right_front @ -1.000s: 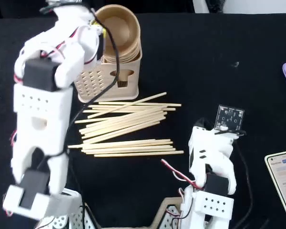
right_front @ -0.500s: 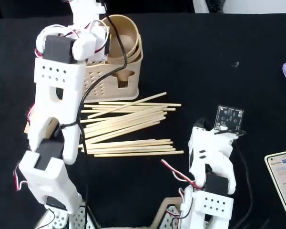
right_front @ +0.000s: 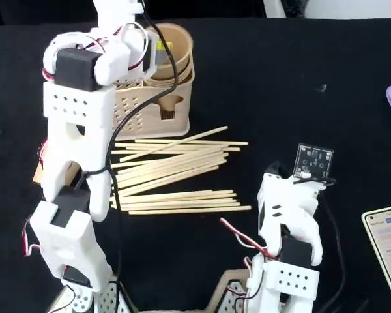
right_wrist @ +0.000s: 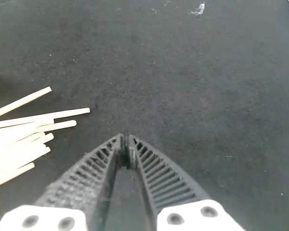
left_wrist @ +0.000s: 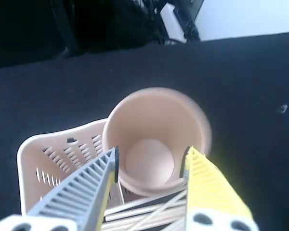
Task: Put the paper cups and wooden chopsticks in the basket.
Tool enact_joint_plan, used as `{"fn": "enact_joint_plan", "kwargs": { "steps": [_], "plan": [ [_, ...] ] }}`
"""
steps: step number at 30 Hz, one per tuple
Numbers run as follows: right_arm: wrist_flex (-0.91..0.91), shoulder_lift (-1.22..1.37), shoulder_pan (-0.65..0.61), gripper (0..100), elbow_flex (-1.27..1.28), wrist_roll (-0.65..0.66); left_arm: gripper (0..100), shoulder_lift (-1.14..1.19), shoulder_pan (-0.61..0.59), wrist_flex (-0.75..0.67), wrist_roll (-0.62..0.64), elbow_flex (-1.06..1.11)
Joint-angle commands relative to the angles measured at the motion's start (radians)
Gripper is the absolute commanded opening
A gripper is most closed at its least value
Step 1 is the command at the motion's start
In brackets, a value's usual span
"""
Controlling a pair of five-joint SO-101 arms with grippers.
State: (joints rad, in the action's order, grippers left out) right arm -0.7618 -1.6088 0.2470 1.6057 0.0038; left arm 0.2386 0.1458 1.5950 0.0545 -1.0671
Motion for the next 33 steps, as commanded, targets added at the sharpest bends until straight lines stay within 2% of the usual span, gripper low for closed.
{"fn": "enact_joint_plan", "kwargs": {
  "steps": [1,7,12,16,22,26,33],
  "plan": [
    [0.015,-0.007,0.015,1.1,-0.004,0.0,24,-0.014,-0.013,0.035,0.011,-0.154],
    [0.015,-0.007,0.015,1.1,-0.002,0.0,24,-0.014,-0.022,0.169,0.008,-0.329],
    [0.015,-0.007,0.015,1.1,0.005,0.0,24,-0.049,-0.199,0.167,0.003,-0.314],
    [0.017,-0.007,0.014,1.1,0.005,0.0,24,-0.132,-0.386,0.167,-0.064,-0.165],
    [0.015,-0.007,-0.038,1.1,0.01,0.0,24,-0.399,-0.61,0.164,-0.21,0.269],
    [0.015,-0.007,-0.038,1.1,0.01,0.0,24,-0.496,-0.648,0.094,-0.256,0.628],
    [0.014,-0.007,-0.035,1.1,0.01,0.0,25,-0.488,-0.647,-0.322,-0.002,1.136]
  ]
}}
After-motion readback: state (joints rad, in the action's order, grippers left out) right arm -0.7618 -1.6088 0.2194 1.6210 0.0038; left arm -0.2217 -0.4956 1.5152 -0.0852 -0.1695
